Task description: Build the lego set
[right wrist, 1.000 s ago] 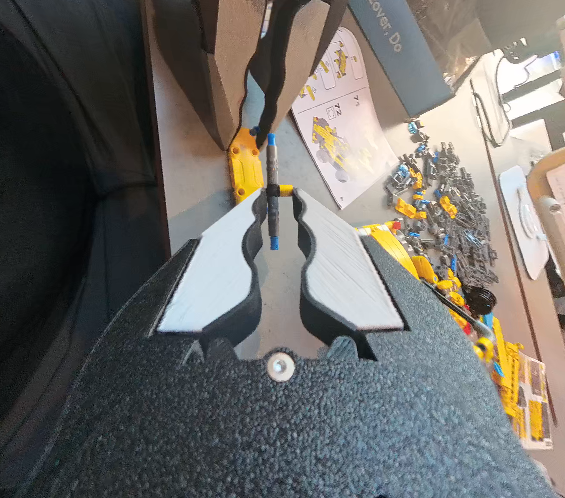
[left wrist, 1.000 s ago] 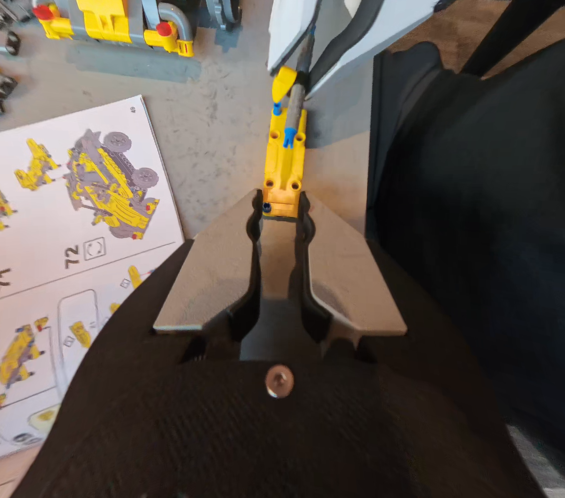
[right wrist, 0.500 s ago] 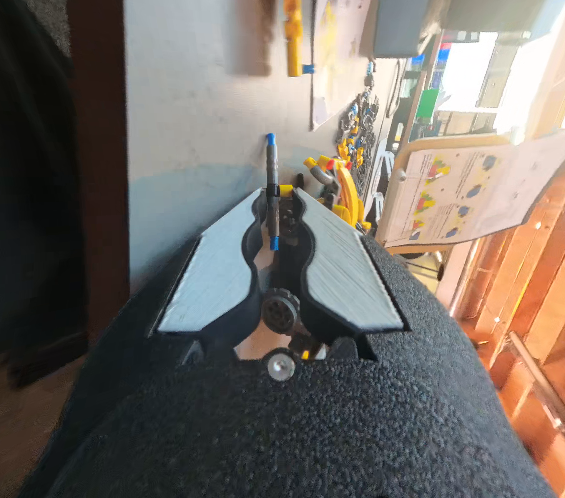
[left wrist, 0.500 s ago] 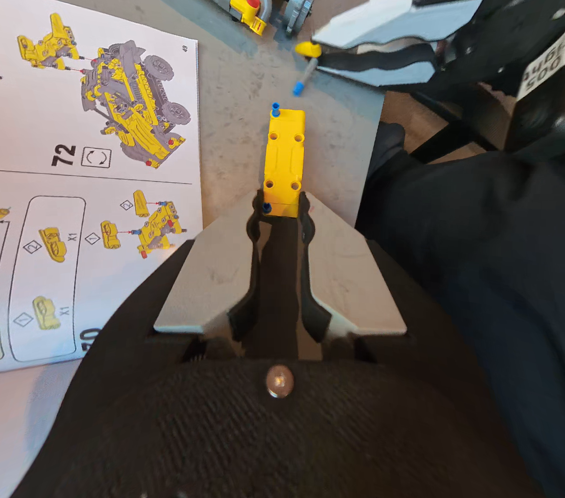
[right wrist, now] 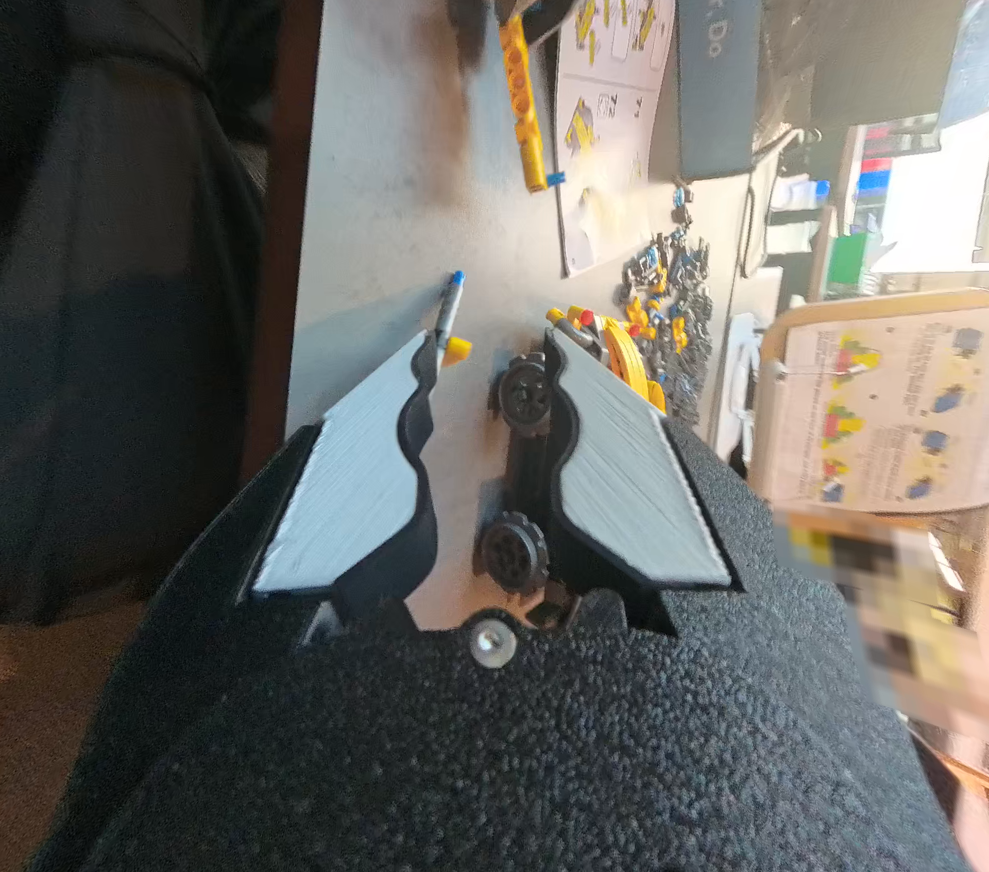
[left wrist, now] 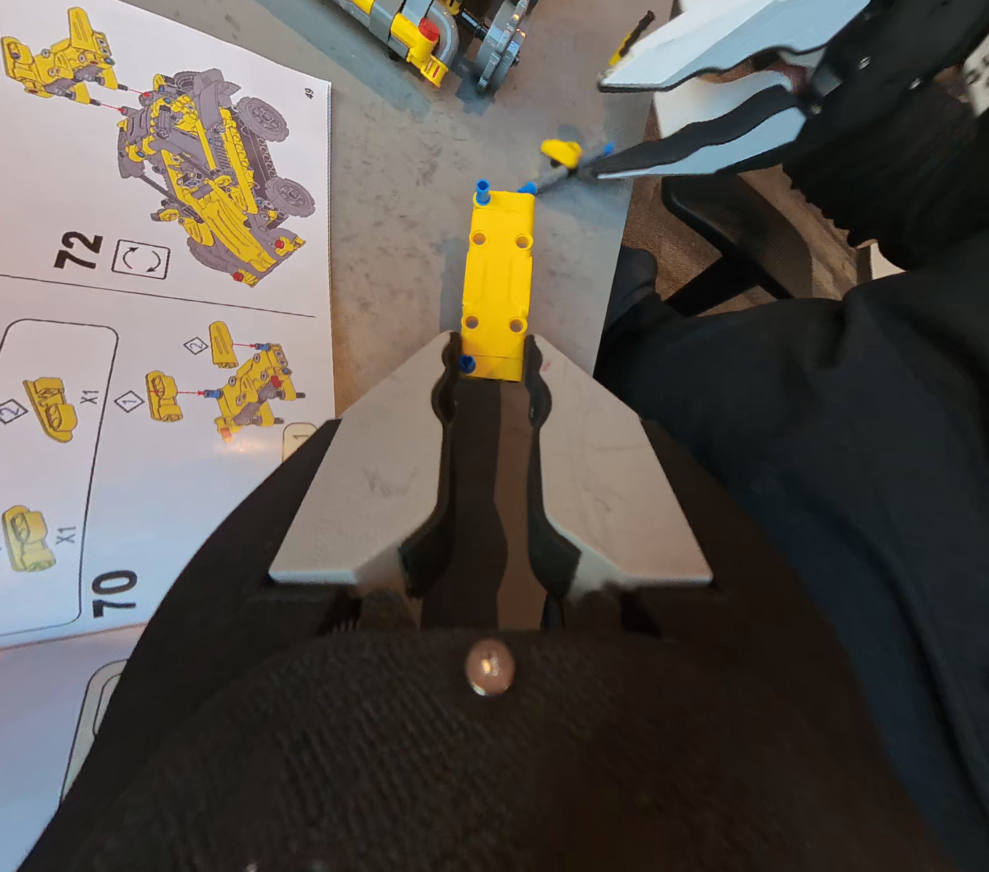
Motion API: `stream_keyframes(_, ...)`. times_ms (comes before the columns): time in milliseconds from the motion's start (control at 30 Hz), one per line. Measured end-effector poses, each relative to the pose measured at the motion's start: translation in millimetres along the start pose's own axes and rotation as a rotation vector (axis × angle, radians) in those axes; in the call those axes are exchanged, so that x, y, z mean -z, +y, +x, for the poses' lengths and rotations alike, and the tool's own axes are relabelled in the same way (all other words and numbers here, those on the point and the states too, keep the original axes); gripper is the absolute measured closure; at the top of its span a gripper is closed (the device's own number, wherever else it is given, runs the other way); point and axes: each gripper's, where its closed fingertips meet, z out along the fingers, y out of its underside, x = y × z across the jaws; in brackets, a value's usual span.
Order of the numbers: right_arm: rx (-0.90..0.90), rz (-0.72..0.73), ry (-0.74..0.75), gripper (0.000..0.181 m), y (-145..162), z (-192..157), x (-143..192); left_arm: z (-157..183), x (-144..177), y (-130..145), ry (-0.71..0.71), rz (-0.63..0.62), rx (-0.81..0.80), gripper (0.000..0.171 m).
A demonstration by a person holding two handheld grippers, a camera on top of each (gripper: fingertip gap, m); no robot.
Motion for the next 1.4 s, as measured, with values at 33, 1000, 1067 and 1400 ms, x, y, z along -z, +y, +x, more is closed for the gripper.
stream_keyframes(33,-0.027,0.042,-0.018,0.141,-5,0,3,0,0,1,-0.002,-0.003,0.000,0.151)
stream_keyframes(1000,-0.057,0.089,-0.216,0.172,-51,-20,-39,27,-14,7,0.085,-0.039,-0.030,0.149)
stream_keyframes(1067,-0.120,0.099,-0.267,0.173,-50,-19,-41,25,-9,4,0.019,-0.026,-0.129,0.143)
stream_keyframes(1400,-0.389,0.154,-0.513,0.168,-52,-14,-44,18,-19,10,-0.210,-0.107,-0.518,0.167)
